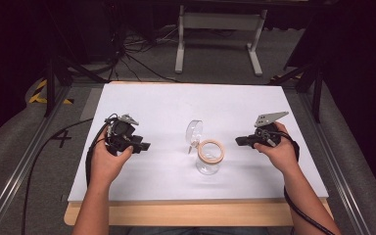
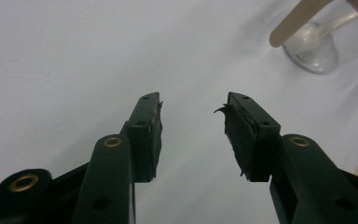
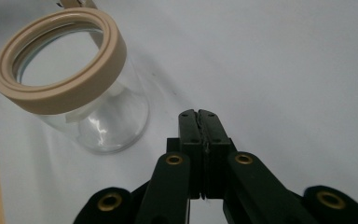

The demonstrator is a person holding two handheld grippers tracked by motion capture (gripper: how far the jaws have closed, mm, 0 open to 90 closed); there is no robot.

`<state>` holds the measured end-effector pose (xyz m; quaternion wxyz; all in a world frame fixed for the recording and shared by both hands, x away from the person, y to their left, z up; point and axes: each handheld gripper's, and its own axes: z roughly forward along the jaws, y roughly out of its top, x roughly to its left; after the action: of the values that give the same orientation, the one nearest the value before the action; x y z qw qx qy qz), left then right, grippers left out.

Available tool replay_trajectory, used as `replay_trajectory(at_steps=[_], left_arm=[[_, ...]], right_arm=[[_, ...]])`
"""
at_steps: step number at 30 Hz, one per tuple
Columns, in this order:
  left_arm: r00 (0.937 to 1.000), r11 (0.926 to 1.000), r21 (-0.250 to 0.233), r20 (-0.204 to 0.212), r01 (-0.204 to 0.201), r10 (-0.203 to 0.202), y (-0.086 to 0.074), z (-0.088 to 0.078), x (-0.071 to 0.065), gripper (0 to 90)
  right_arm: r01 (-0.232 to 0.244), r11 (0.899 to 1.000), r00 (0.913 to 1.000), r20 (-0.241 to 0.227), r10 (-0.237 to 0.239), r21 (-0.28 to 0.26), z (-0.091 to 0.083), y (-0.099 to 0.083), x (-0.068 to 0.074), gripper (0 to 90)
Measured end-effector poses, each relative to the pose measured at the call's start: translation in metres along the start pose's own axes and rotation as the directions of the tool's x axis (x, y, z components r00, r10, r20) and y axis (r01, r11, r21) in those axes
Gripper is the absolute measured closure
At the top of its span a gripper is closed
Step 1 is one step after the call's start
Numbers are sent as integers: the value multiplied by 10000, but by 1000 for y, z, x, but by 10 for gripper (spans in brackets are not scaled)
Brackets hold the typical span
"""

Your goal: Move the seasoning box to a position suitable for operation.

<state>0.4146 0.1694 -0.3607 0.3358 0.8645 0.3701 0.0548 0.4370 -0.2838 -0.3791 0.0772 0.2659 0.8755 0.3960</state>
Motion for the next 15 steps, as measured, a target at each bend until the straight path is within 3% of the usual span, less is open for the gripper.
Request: replay_trajectory(at_steps=[6,9,13,15], left_arm=[[9984,9987,-234,348,-446,454,9,-10,-15,569],[9946,9973,-297,779,-667,689,12,-14,-24,566],[9936,9978,-185,920,-639,653,12,-14,-25,564],[9934,9995,81,1111,-309,298,12,-13,-24,562]], right_arm=[[103,9999,9989,-447,-105,-49,6,-1,1,900],[89,9998,9974,-713,-101,-171,7,0,1,900],[111,9995,9961,-871,-138,-312,8,1,2,900],[159,9995,9949,-986,-187,-291,12,1,3,900]])
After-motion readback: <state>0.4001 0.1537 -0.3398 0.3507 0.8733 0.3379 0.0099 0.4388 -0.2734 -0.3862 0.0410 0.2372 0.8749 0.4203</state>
